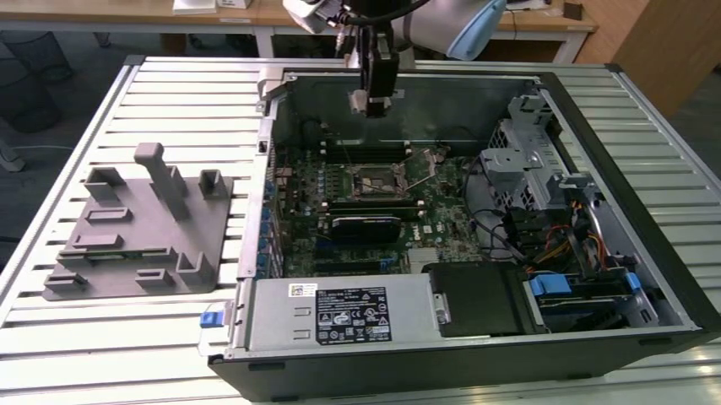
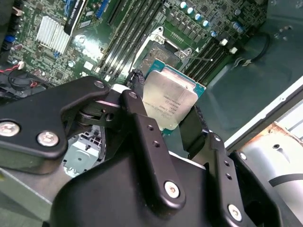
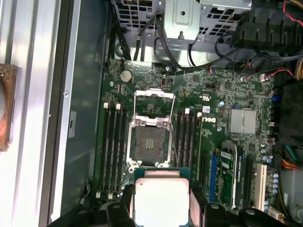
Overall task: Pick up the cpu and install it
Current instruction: 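Place the cpu into insertion slot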
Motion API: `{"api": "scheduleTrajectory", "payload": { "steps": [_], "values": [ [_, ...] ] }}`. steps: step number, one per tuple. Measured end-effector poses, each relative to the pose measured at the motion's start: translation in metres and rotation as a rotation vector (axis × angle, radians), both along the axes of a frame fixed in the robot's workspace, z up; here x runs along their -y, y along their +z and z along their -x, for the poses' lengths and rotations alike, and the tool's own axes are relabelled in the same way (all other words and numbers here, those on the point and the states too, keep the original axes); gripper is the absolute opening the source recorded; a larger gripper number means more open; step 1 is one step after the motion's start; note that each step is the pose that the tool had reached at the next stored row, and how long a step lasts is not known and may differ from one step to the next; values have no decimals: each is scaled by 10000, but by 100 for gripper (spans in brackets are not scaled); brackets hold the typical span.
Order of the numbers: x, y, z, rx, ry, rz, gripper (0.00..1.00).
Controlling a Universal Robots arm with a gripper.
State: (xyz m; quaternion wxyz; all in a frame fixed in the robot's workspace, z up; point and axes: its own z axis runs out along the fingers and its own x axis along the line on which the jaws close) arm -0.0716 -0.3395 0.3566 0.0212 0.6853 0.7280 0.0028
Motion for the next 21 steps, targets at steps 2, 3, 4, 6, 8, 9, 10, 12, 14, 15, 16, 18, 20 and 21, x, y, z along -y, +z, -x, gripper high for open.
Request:
{"api": "scheduleTrajectory", "payload": {
  "steps": [2,3,4,6,8,9,10,12,14,15,16,18,20,21],
  "values": [
    [-7,-33,-6,-1,-2,2,54],
    [-8,-50,-8,-2,-2,2,54],
    [-9,-66,-10,-1,-1,1,54],
    [-9,-95,-13,-1,-2,2,54],
    [-12,-121,-17,-2,-4,5,54],
    [-15,-135,-22,-2,-4,7,54],
    [-19,-150,-30,-2,-3,10,54],
    [-32,-183,-49,-1,-4,33,54],
    [-40,-217,-60,0,-4,47,54],
    [-42,-232,-66,-1,-5,48,54],
    [-43,-247,-72,-1,-5,49,54],
    [-45,-268,-81,-1,-5,49,54],
    [-45,-269,-81,-2,-6,51,54],
    [-44,-270,-82,-1,-5,49,54]
  ]
}}
